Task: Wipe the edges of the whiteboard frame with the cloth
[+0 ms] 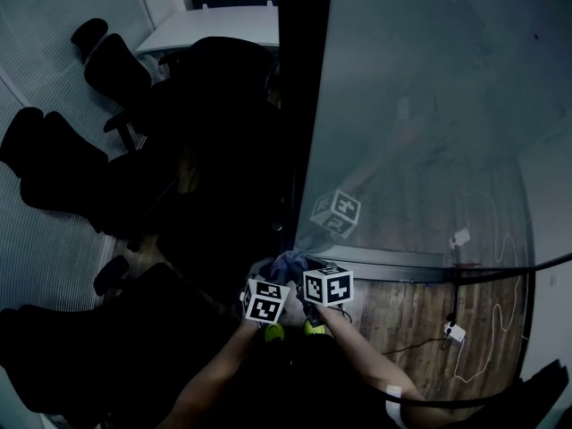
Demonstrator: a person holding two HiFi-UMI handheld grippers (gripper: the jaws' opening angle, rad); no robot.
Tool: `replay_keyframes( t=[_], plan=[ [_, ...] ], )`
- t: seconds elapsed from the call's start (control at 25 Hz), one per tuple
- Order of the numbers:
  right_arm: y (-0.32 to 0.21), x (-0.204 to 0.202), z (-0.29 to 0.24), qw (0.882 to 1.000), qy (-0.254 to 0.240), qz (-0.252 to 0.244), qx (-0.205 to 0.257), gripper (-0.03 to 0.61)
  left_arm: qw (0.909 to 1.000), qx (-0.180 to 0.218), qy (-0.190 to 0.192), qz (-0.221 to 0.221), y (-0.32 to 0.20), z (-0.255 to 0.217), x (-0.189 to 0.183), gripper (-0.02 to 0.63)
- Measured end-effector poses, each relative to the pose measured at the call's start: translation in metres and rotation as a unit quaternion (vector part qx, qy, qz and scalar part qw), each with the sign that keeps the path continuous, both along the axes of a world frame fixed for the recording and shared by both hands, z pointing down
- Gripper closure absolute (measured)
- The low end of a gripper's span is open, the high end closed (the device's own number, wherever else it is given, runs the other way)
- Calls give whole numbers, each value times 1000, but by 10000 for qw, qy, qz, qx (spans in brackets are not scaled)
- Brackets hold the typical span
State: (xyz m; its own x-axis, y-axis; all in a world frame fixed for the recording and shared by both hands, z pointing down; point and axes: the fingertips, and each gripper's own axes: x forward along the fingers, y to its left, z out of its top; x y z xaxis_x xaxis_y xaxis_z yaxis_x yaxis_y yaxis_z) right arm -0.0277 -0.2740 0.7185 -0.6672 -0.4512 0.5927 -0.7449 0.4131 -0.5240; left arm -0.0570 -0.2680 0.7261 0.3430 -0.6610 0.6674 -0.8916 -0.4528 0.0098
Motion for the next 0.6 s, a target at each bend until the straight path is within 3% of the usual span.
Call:
replay_keyframes(
  t=[0.6],
  plan=[
    [-5, -1, -39, 9995, -221, 110, 220, 480, 9987, 485, 152, -49, -6, -34, 1, 586]
  ],
)
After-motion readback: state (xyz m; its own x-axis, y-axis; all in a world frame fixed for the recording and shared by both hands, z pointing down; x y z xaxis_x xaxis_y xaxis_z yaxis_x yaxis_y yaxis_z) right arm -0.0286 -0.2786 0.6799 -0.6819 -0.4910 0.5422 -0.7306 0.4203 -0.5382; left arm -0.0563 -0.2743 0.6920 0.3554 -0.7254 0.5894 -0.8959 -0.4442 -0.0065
